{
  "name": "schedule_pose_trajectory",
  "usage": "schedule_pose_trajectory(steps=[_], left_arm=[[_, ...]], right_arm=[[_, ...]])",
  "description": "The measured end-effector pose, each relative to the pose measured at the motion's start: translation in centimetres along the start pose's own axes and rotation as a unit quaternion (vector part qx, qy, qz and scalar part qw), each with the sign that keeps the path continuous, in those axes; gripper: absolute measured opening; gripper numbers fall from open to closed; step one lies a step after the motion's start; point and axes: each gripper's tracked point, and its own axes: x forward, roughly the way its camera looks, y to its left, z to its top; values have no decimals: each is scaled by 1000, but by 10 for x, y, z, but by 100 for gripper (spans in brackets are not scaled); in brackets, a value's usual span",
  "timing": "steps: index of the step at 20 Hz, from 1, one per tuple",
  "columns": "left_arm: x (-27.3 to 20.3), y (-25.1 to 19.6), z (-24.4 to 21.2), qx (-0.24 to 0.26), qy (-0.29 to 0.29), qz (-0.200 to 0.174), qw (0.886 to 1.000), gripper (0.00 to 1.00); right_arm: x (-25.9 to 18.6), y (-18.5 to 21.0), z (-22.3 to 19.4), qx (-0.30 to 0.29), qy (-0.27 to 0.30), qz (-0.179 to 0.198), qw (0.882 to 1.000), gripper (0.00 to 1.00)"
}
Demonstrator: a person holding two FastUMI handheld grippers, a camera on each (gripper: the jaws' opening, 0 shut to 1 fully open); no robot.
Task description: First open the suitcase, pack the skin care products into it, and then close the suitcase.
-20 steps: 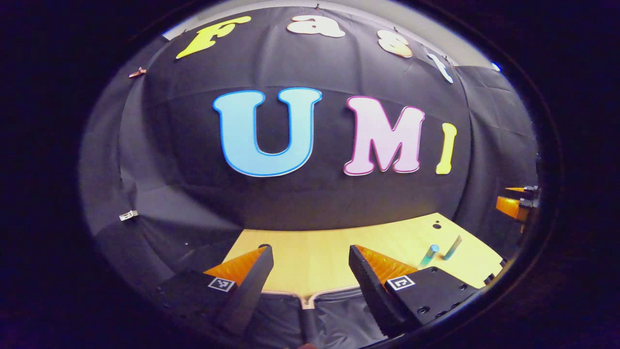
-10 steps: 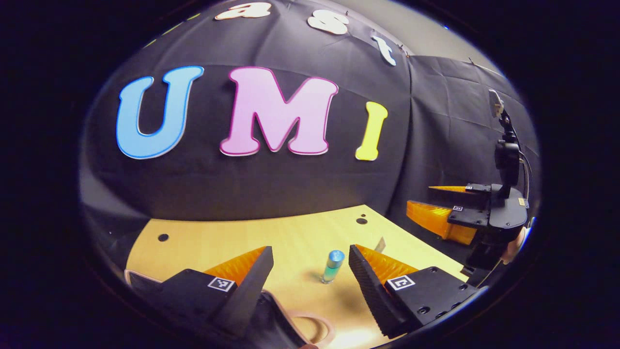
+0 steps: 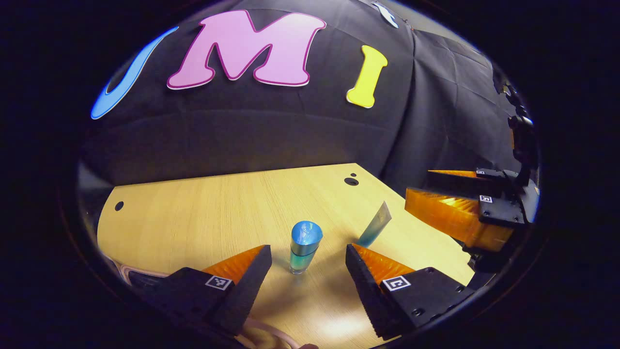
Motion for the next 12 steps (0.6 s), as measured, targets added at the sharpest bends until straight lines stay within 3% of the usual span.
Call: schedule_pose_trajectory(steps=[8,9,10,11,12], left_arm=[[70,8,-14,15,31,30,999,97],[76,10,-14,22,31,32,999,93],[82,13,-14,26,29,37,999,79],[82,14,-13,28,29,37,998,51],[81,13,-11,30,30,32,999,47]], right_arm=[[48,-15,-71,15,80,22,996,98],[53,-16,-75,18,83,22,996,97],[59,-17,-78,20,84,21,996,97],[65,-19,-82,21,87,20,996,95],[70,-21,-87,22,94,18,995,97]])
